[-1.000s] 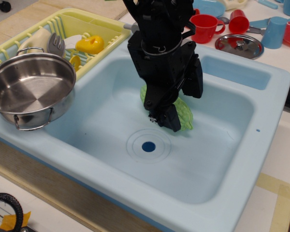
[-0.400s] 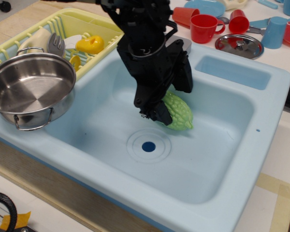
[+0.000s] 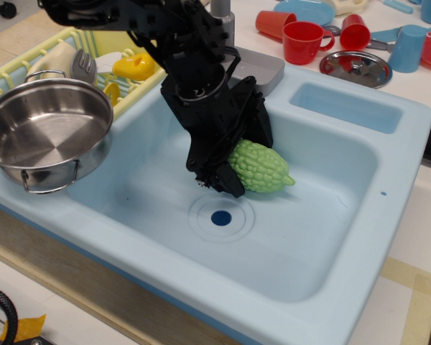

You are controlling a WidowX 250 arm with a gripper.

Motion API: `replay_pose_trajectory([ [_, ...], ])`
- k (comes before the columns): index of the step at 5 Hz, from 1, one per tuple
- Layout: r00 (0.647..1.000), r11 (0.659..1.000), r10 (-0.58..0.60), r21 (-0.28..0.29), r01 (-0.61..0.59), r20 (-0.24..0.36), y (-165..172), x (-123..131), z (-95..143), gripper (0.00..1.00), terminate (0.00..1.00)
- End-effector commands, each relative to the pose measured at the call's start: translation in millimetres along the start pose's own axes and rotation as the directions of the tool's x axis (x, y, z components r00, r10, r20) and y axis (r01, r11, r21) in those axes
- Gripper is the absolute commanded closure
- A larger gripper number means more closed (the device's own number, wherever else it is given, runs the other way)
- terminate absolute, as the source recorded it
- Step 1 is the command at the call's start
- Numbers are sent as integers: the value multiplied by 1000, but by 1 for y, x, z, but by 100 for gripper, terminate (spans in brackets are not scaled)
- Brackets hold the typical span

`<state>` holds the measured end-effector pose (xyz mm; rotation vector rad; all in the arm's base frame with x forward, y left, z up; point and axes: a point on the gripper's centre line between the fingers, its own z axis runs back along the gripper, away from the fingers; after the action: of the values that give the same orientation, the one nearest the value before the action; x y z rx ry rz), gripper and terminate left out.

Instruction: Put green squash into pot or pan

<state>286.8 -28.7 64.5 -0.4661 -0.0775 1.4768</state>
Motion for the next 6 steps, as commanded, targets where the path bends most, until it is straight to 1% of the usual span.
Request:
replay_pose_trajectory([
  [1,999,999,44,-29,-45,-28,5,5,-13,0,0],
  [2,999,997,52,-63,-52,-5,10,2,-6,100,0],
  [3,998,997,63,-41,-62,27,11,-6,6,100,0],
  [4,997,998,30,-50,-27,71,14,-14,22,100,0],
  [5,990,993,81,-97,-70,112,19,-14,50,100,0],
  [6,984,984,124,-141,-107,125,22,-8,67,100,0],
])
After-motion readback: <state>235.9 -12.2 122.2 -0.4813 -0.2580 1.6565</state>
